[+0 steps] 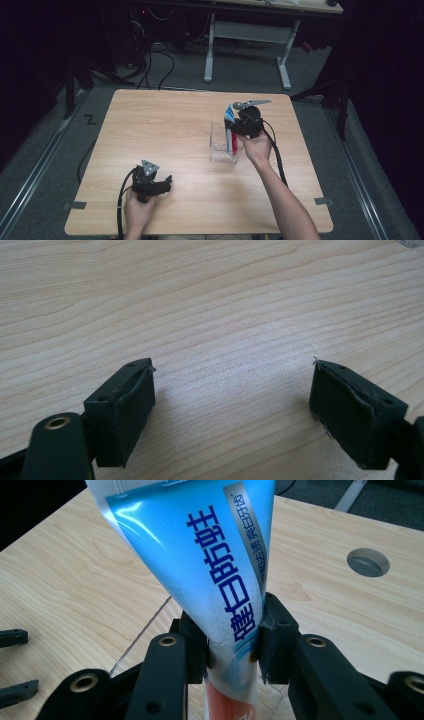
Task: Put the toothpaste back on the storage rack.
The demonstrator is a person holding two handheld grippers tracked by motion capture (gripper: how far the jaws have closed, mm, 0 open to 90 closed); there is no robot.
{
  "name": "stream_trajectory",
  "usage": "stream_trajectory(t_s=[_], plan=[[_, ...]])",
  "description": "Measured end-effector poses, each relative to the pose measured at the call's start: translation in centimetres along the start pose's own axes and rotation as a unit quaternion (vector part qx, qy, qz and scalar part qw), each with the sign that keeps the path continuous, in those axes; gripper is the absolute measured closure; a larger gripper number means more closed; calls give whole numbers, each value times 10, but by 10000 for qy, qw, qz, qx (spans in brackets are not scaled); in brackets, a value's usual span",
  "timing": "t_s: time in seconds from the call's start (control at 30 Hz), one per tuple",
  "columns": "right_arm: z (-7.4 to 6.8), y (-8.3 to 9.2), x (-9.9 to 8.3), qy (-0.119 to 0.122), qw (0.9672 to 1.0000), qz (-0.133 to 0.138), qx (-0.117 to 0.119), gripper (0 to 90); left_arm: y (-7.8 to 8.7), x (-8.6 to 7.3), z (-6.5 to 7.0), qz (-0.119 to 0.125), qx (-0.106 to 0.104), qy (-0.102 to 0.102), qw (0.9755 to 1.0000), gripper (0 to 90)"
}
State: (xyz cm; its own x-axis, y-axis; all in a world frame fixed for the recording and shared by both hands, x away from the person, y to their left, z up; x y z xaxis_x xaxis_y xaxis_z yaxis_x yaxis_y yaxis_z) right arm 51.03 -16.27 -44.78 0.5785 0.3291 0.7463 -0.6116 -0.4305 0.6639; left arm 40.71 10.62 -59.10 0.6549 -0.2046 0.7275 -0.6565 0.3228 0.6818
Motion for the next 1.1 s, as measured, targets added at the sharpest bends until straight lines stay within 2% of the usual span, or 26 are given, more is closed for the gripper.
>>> stream_trajectory(t_s=[0.53,0.7,0.87,0.9,1.1], plan=[[2,-4,-8,-47,9999,-98,-15,689,0,0,0,0,0,0,10000,187],[7,-5,-14,-211,9997,-129,-2,687,0,0,0,-2,0,-2,10000,187],[11,-5,-18,-227,9996,-164,-27,682,0,0,0,8,2,12,10000,187],[12,-4,-18,-159,9997,-178,-74,677,0,0,0,8,2,12,10000,187],[14,-3,-19,-130,9996,-196,-154,665,0,0,0,5,3,9,10000,187]])
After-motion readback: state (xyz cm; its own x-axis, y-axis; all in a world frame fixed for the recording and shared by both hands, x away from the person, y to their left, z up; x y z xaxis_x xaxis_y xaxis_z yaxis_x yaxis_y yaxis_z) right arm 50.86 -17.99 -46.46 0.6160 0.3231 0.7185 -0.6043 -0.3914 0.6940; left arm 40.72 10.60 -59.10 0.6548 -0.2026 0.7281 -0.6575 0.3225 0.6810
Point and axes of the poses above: each handheld gripper's, and its own axes: y roughly backward along the jaws, x roughly out of its top, z roughly to its right, the point moved 8 cm from there along -y, roughly forward along the jaws, and after that the axes turned 5 degrees about y, right-handed, at the moved point
